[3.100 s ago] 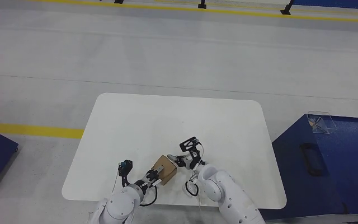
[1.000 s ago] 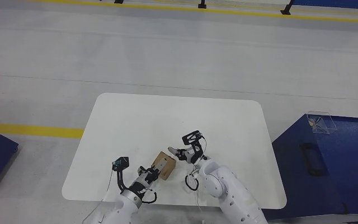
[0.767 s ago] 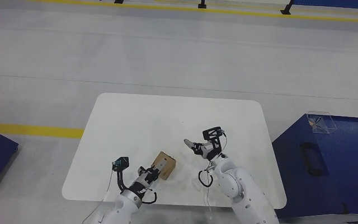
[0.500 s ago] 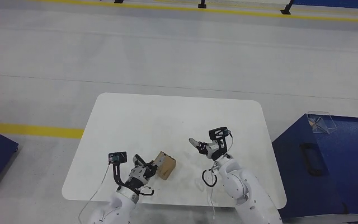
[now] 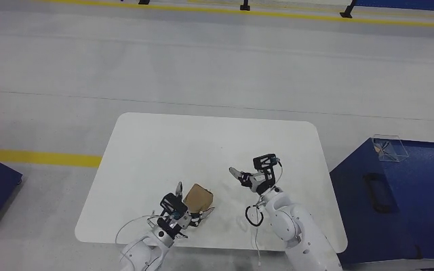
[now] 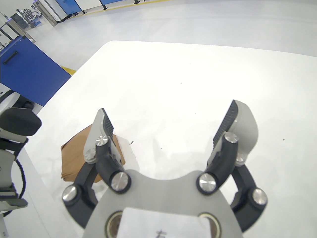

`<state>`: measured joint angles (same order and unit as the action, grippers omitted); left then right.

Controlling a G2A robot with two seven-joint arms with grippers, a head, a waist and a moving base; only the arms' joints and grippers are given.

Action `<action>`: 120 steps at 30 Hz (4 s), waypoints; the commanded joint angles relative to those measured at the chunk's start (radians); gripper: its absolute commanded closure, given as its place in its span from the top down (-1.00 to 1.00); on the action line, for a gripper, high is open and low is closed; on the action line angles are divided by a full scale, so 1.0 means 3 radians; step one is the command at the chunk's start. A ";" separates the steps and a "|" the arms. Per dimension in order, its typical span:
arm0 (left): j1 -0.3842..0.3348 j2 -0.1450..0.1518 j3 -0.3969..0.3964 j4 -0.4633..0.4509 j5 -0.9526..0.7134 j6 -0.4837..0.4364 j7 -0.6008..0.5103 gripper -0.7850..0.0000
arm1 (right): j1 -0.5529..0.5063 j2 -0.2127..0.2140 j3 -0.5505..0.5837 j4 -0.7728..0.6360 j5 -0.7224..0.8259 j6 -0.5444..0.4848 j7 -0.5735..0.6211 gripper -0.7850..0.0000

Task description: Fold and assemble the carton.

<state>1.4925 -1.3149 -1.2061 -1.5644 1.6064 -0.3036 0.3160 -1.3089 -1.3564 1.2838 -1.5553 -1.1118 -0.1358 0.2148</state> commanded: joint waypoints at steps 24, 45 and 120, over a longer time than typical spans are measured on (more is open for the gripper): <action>-0.0213 0.0019 0.0132 0.0450 0.0255 0.0132 -0.0468 -0.71 | 0.0000 0.0000 0.0000 0.0000 0.0000 0.0000 0.0000 1.00; -0.0021 -0.0065 0.0022 -0.0041 -0.2175 0.0103 -0.1243 -1.00 | -0.0278 0.0066 0.0617 -0.0332 0.0420 0.0172 -0.0172 1.00; -0.0230 -0.0212 0.0691 -0.0006 -0.1600 0.1252 -0.0894 -1.00 | -0.0204 0.0071 0.0509 -0.0216 0.0474 0.0117 -0.0030 1.00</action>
<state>1.4194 -1.3789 -0.9953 -1.5677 1.1289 0.0802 0.0342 -1.3702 -1.3350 1.4365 -1.6201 -0.9697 -0.1008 0.2058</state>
